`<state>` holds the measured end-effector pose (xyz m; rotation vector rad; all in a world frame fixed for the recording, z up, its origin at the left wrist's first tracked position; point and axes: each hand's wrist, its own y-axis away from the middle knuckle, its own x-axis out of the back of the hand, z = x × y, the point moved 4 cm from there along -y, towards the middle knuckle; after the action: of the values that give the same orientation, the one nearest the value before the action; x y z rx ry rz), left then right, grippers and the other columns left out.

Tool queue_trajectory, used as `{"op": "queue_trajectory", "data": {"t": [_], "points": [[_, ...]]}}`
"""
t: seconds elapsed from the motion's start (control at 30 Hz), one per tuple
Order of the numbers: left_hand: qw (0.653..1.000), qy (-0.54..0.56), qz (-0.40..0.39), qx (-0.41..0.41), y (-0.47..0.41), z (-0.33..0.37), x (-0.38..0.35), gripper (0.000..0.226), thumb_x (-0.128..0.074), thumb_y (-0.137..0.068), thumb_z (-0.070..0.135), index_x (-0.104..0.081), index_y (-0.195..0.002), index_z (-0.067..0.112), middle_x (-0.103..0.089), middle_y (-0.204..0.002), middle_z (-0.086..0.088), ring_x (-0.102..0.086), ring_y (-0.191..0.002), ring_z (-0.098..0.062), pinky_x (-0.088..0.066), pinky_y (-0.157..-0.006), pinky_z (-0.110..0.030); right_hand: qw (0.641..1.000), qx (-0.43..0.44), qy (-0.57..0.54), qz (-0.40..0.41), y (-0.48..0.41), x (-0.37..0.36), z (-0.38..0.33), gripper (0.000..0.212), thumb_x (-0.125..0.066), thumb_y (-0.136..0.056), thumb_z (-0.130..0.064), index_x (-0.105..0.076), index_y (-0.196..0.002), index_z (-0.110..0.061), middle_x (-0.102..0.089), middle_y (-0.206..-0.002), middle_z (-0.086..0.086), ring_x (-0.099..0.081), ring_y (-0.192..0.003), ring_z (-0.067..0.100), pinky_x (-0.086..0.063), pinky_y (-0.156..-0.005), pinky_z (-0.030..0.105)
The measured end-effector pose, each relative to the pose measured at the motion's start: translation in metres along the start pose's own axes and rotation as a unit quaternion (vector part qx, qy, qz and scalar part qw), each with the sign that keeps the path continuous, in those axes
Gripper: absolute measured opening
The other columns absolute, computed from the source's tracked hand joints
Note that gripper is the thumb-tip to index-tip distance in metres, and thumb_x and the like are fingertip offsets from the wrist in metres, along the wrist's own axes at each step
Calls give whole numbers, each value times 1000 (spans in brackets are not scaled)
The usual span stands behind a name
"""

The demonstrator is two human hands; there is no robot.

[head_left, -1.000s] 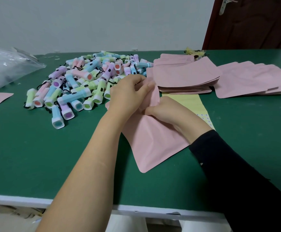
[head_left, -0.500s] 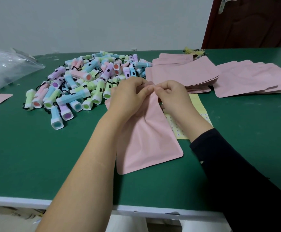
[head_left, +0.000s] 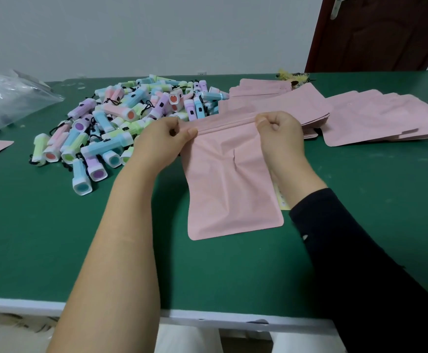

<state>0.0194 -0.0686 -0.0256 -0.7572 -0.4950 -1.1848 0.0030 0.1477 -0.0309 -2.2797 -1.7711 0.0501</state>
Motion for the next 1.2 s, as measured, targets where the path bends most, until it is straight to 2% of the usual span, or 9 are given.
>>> {"op": "queue_trajectory", "data": {"t": [0.13,0.3,0.53,0.83,1.0,1.03,1.07,1.17,1.2], "points": [[999,51,-4,12,-1,-2,0,44,-55,-98,38,-59,-97,-6,-50,-80,-8,-41,-70,-19,-29,-63,-32,999,-19,-38,-16,5,-5,0,9,-52,-99,-17,-59,-101,-20,-60,-88,-11,-54,-79,1,-41,-66,6],[990,137,1,14,0,-3,-2,43,-61,-95,39,-66,-98,-4,-59,-82,-5,-49,-73,-15,-38,-67,-30,993,-48,-89,-56,11,-6,-4,16,-61,-93,-21,-60,-85,-6,-54,-76,8,-49,-71,23,-44,-67,31],[969,243,-1,42,1,-2,-4,31,-73,-86,42,-72,-60,24,-70,-64,14,-59,-55,1,-46,-59,-11,995,6,-77,-61,16,-3,-13,38,-63,-93,-20,-47,-79,11,-36,-77,11,-31,-75,21,-26,-70,31],[933,350,22,79,1,0,-7,26,-75,-84,41,-72,-76,17,-66,-75,2,-54,-69,-15,-44,-67,-28,997,-7,-59,-46,13,-7,-7,43,-48,-101,-19,-28,-63,-21,-20,-58,-7,-18,-54,10,-14,-50,27],[930,343,-91,97,3,2,-16,28,-66,-86,54,-75,-91,28,-74,-91,20,-68,-91,-11,-52,-82,-30,987,-25,-159,-26,11,-2,-8,36,-51,-101,-23,-55,-84,9,-46,-77,15,-35,-80,16,-27,-74,30],[929,338,-121,91,5,4,-19,25,-65,-89,49,-74,-95,27,-75,-91,15,-69,-84,-9,-53,-77,-28,983,-34,-181,-20,9,0,-8,44,-52,-100,-24,-53,-95,19,-36,-113,47,-36,-86,16,-28,-77,32],[928,340,-129,86,5,6,-22,20,-65,-92,42,-72,-96,24,-75,-87,12,-68,-73,-6,-52,-70,-24,979,-42,-197,-15,9,2,-8,50,-54,-100,-27,-48,-102,23,-34,-109,1,-36,-89,16,-29,-78,33],[922,369,-73,97,6,8,-22,9,-66,-94,27,-70,-88,22,-72,-78,9,-62,-65,-10,-45,-66,-26,974,-75,-212,-37,4,0,-1,52,-58,-97,-32,-51,-106,19,-38,-107,-4,-47,-86,17,-43,-81,37],[917,380,-59,101,5,9,-22,10,-65,-94,26,-70,-85,23,-72,-78,8,-62,-66,-11,-45,-67,-28,974,-88,-203,-58,4,-2,2,47,-60,-95,-32,-57,-104,14,-64,-119,25,-56,-84,20,-50,-84,40]]}}
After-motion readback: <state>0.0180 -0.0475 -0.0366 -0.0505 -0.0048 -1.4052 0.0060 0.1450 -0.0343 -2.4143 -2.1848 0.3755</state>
